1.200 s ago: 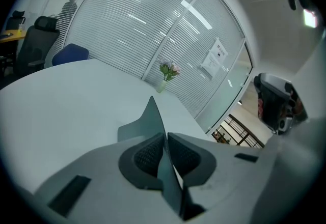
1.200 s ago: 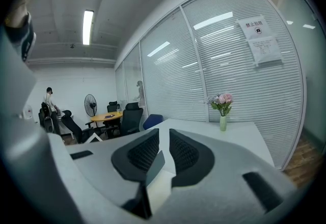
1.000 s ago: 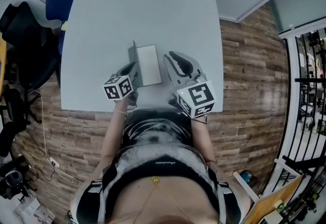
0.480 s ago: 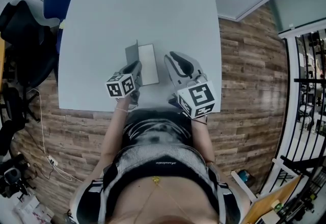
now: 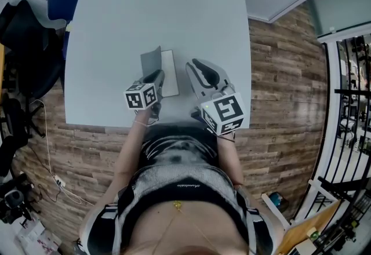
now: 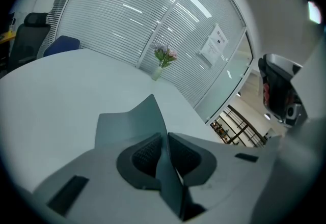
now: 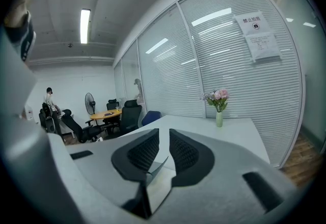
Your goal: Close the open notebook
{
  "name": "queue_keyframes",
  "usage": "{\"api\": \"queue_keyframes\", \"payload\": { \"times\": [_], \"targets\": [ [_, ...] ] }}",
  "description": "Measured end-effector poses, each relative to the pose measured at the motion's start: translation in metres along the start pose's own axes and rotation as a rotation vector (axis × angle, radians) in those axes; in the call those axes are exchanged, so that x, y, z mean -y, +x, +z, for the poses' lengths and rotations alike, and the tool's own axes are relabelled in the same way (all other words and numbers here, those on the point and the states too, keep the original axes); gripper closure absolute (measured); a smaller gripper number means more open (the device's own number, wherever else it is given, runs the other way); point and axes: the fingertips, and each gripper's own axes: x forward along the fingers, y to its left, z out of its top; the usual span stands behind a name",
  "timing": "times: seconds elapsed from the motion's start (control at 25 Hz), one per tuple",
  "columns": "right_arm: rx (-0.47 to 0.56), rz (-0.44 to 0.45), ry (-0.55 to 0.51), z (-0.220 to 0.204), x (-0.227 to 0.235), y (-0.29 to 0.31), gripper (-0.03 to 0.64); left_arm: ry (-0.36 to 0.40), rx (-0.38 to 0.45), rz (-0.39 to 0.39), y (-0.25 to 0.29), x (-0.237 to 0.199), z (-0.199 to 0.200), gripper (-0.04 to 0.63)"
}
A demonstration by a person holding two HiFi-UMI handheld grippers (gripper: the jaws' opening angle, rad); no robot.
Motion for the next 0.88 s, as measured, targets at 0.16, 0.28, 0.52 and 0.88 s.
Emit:
{"api": "queue_keyframes", "payload": {
  "times": [0.16, 0.28, 0.52, 0.88],
  "targets": [
    [-0.003, 0.0, 0.004, -0.003, 0.002, -0.001, 0.552, -0.002, -0.011, 0.007, 0.006, 0.002, -0.006, 0.561],
    [-0.006, 0.011, 0.006, -0.004, 0.003, -0.001, 0.552, 0.005, -0.025, 0.015, 0.011, 0.003, -0.009, 0.56],
    [-0.012, 0.013, 0.004, -0.005, 0.005, 0.001, 0.552, 0.01, -0.044, 0.01, 0.018, 0.006, -0.012, 0.555],
    [-0.024, 0.014, 0.001, -0.007, 0.005, 0.004, 0.552, 0.009, -0.089, -0.011, 0.037, 0.01, -0.027, 0.545]
  ]
}}
